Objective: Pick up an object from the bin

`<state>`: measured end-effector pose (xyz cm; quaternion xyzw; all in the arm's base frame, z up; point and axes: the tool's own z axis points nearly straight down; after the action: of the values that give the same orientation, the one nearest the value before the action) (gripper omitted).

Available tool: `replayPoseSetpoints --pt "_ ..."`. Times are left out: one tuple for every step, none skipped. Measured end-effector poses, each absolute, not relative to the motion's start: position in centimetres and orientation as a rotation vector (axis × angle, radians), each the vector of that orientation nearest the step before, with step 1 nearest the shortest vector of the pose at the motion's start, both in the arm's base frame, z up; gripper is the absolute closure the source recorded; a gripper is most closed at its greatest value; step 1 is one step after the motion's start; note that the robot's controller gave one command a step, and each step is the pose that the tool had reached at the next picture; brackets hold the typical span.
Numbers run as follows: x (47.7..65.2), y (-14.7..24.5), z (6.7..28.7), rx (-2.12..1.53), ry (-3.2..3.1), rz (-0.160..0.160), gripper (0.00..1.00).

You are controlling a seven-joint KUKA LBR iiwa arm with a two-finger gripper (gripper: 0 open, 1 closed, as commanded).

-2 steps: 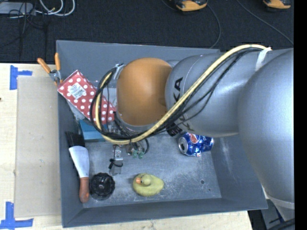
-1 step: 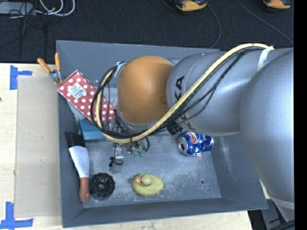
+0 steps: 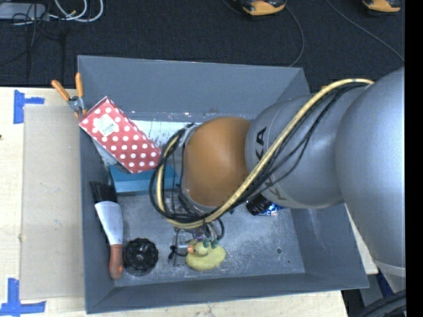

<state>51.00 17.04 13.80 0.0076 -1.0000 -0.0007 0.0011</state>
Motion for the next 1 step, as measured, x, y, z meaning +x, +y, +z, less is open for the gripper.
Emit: replayPoseSetpoints --pt "48.12 14.48 10.94 0.237 -3.115 0.008 0.00"
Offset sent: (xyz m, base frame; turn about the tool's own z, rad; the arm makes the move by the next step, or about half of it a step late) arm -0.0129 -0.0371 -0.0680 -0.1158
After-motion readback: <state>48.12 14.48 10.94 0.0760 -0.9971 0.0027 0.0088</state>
